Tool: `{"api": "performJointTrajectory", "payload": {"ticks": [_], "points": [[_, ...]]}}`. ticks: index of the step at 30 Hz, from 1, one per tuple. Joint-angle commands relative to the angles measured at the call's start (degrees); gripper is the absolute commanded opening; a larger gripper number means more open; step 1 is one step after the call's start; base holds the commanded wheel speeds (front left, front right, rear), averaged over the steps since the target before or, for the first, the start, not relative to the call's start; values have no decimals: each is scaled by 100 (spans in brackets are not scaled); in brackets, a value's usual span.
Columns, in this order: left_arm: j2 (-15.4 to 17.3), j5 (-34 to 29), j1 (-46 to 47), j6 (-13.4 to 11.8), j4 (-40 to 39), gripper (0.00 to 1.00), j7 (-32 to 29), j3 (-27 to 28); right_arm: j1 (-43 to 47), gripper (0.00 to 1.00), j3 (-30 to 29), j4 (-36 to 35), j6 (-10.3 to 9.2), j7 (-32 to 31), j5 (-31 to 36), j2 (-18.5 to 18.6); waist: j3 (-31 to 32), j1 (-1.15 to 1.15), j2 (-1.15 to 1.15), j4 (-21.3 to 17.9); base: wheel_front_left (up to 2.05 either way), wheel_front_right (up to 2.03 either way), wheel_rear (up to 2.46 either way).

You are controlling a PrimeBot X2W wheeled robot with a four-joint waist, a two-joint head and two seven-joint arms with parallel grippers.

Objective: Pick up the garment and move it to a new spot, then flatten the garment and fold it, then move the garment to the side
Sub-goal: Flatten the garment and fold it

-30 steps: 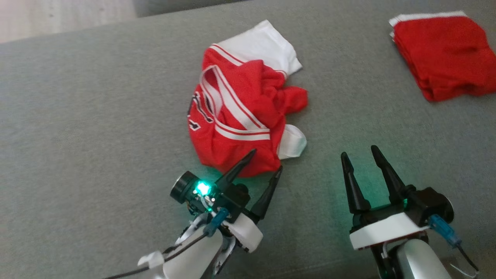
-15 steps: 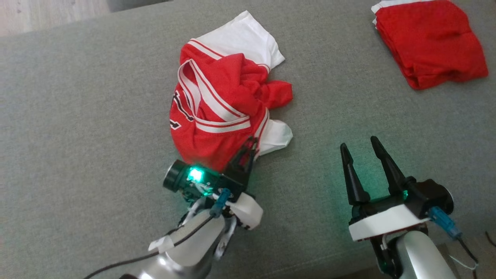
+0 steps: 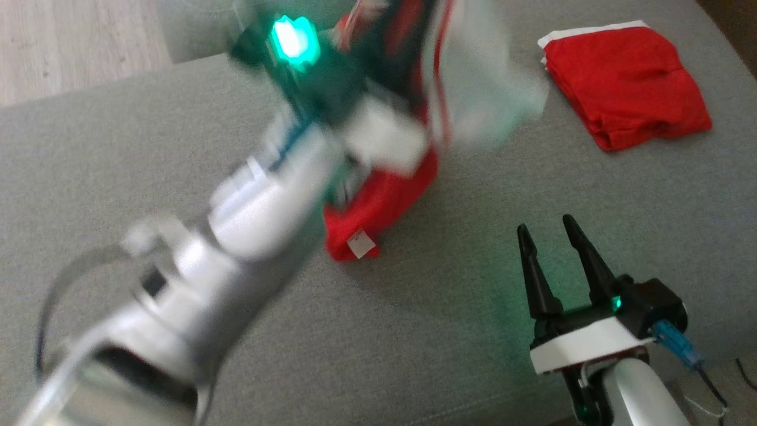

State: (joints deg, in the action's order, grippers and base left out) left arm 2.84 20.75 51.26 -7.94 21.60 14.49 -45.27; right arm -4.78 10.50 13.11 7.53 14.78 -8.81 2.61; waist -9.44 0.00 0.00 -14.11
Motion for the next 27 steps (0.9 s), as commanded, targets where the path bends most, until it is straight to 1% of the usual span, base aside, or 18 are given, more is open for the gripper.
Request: {"api": "performJointTrajectory", "payload": {"ticks": [1,3,5,6,8,10,11,15,16,17,19,22,24,25,27], "points": [[4,120,918,74,-272,0,51,582,29,100,124,-153,-4,22,-59,27,94,0,0,-37,0,0,0],[4,309,1425,62,-308,0,51,1020,66,100,101,-154,-4,22,-82,27,157,0,0,-6,0,0,0],[5,382,1726,18,-218,0,51,1419,107,100,76,-166,-4,22,-109,27,208,0,0,54,0,0,0],[27,430,1736,4,-137,0,51,1613,130,100,63,-169,-4,22,-123,27,246,0,0,88,0,0,0],[187,516,1503,-49,-13,0,51,1959,188,100,18,-177,-4,22,-148,27,316,0,0,162,0,0,0],[417,591,940,-96,43,0,51,2187,255,100,-66,-202,-4,22,-167,27,342,0,0,273,0,0,0],[554,616,552,-163,25,0,51,2318,280,100,-92,-216,-4,22,-178,27,340,0,0,327,0,0,0],[888,888,-1443,-375,-70,0,51,2957,358,100,-192,-256,-4,22,-121,27,280,0,0,554,0,0,0],[908,925,-1950,-422,-60,37,51,3111,365,100,-215,-258,-4,22,-92,27,250,0,0,609,0,0,0],[905,934,-2418,-470,-16,100,51,3249,370,100,-244,-262,-4,22,-64,27,222,0,0,671,0,0,0],[867,815,-3161,-590,43,100,51,3527,375,100,-279,-263,-4,22,-3,27,176,0,0,792,0,0,0],[727,459,-3880,-686,-25,100,51,3887,375,100,-305,-263,-4,22,90,27,154,0,0,944,0,0,0],[585,194,-4182,-677,-158,100,51,4041,379,100,-326,-278,-4,22,128,27,160,0,0,1027,0,0,0],[523,-185,-4345,-613,-319,100,51,4051,382,100,-313,-282,-4,22,161,27,162,0,0,1093,0,0,0],[499,-608,-4390,-512,-510,100,51,3939,362,100,-259,-263,-4,22,183,27,156,0,0,1121,0,0,0]]}}
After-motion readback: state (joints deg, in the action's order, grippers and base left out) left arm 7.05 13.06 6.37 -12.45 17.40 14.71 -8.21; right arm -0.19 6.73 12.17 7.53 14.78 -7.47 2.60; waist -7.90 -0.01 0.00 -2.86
